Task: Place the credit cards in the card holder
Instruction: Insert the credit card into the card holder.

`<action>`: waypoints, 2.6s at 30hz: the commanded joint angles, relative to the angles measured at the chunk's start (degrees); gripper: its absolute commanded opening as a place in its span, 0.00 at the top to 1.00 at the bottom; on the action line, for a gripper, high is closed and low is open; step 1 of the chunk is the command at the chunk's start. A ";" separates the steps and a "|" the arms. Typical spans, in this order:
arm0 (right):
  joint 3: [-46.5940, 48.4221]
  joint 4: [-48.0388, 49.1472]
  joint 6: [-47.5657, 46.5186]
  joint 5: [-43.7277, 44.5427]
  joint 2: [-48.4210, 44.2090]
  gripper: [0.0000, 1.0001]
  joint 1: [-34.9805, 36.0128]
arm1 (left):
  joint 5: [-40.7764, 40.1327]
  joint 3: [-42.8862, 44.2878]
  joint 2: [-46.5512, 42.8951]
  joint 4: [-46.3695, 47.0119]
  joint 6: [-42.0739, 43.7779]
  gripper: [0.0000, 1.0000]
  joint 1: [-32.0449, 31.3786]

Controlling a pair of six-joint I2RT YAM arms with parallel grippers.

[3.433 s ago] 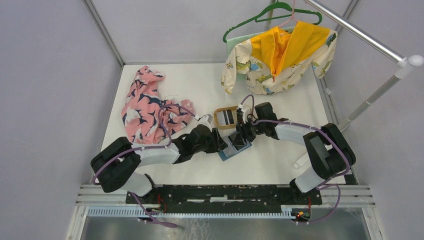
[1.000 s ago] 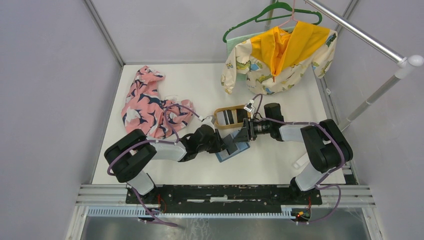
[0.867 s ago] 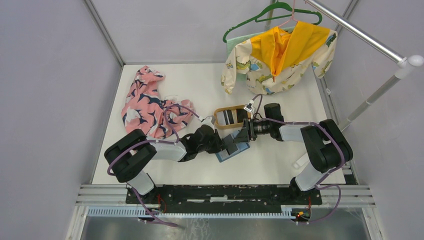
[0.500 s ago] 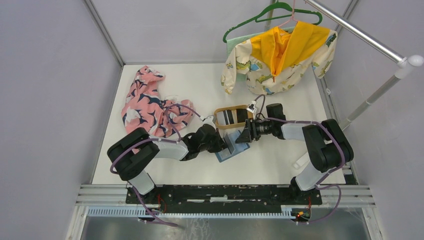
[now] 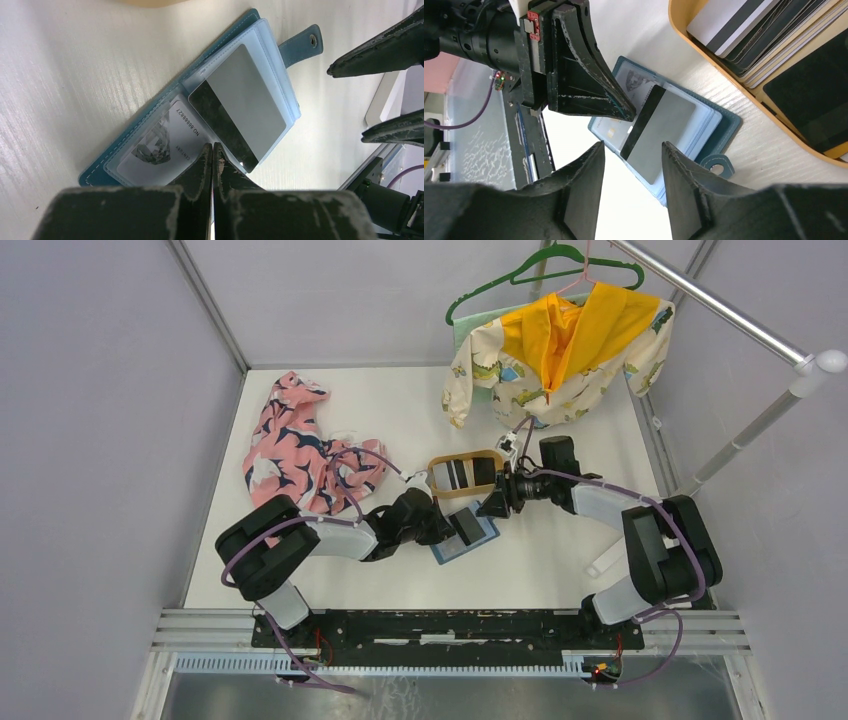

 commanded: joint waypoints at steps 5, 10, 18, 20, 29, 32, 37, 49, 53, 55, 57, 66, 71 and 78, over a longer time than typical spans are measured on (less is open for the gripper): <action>2.81 -4.70 -5.25 3.06 1.19 0.49 0.16 | -2.33 -0.99 0.72 -3.65 0.96 0.98 0.28; 3.33 -5.61 -5.23 3.72 3.52 0.49 1.86 | -1.94 -1.02 -0.77 -3.93 1.35 0.98 0.17; 3.87 -6.85 -5.12 8.89 5.62 0.48 2.54 | -1.50 0.00 0.84 -3.99 1.56 0.98 0.24; 4.02 -7.18 -5.12 9.69 6.36 0.47 2.55 | -1.22 0.11 1.33 -3.66 1.50 0.98 0.24; 4.04 -6.92 -4.10 6.65 7.49 0.46 2.68 | -0.10 2.28 3.13 -3.67 1.95 0.98 0.23; 3.64 -5.13 -2.76 2.76 6.89 0.47 2.65 | 0.09 3.17 3.62 -3.81 2.09 0.98 0.21; 2.61 -2.13 1.25 -1.63 6.41 0.47 2.66 | 0.63 4.36 4.64 -3.73 2.18 0.98 0.24; -0.24 7.05 9.38 -7.40 7.35 0.48 2.55 | 1.19 3.00 3.08 -1.76 1.50 0.96 0.24; -1.02 9.61 11.56 -8.60 7.75 0.47 2.55 | 1.40 2.04 2.53 -1.00 1.15 0.95 0.34; -1.38 10.50 12.43 -9.13 8.05 0.47 2.48 | 1.76 1.68 2.77 -0.49 0.97 0.95 0.55; -1.41 10.51 12.38 -9.32 8.36 0.46 2.56 | 1.80 1.36 3.01 0.39 0.71 0.95 0.59; 0.15 5.87 7.66 -8.46 9.00 0.42 4.98 | 1.80 0.30 3.57 0.83 0.17 0.96 0.85; 1.45 3.44 4.98 -9.38 9.46 0.42 7.07 | 1.80 -0.81 2.94 1.10 -0.01 0.96 0.90; 3.52 -1.41 -0.46 -8.36 9.86 0.42 9.00 | 1.80 -2.46 1.32 1.70 -0.28 0.96 0.83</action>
